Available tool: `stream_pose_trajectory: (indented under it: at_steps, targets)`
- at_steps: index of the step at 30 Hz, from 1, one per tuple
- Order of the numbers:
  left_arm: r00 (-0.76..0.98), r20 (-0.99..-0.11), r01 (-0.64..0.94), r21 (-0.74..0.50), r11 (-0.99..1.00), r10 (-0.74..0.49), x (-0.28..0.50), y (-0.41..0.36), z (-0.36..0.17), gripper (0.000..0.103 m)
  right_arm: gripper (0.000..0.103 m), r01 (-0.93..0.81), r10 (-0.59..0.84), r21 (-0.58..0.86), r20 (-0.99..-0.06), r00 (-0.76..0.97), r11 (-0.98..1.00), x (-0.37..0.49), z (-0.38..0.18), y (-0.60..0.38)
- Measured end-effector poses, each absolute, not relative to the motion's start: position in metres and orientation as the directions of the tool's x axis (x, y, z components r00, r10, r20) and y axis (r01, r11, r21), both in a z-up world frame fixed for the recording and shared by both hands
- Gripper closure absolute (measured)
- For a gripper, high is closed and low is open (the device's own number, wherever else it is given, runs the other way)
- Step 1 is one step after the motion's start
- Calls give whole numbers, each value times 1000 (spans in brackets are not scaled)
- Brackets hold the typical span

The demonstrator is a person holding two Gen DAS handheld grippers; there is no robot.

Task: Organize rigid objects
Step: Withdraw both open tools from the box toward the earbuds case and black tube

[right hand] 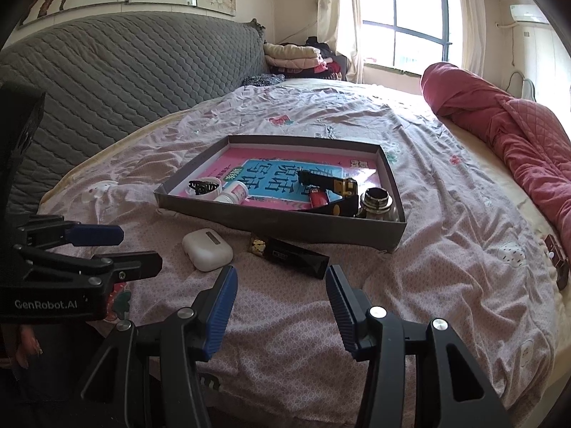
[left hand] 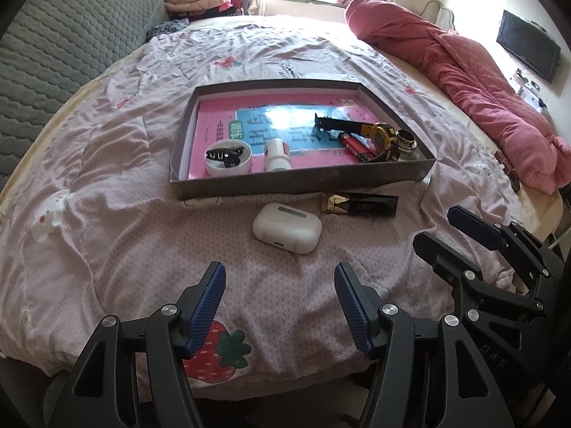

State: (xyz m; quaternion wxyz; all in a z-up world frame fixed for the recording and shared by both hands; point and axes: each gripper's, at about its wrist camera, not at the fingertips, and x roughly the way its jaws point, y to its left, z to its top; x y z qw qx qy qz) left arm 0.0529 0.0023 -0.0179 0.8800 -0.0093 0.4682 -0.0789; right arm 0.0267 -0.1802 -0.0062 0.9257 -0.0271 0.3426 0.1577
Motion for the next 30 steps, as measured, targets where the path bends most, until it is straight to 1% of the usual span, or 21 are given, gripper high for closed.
stream_pose_trajectory:
  at_steps: [15,26,30]
  targets:
    - [529,-833,133,-106,986,-161,65,-2,-34,38,52,-316,286,77,-662,692,945,46,-18,-185]
    - [517,-840,120,-119,986,-164,91,-3,-50,38,52,-365,316,81,-692,650,928,75,-39,-185]
    - [514,-840,121,-131,984,-175,101,-3,-55,38,52,-385,337,90,-688,643,918,80,-41,-183]
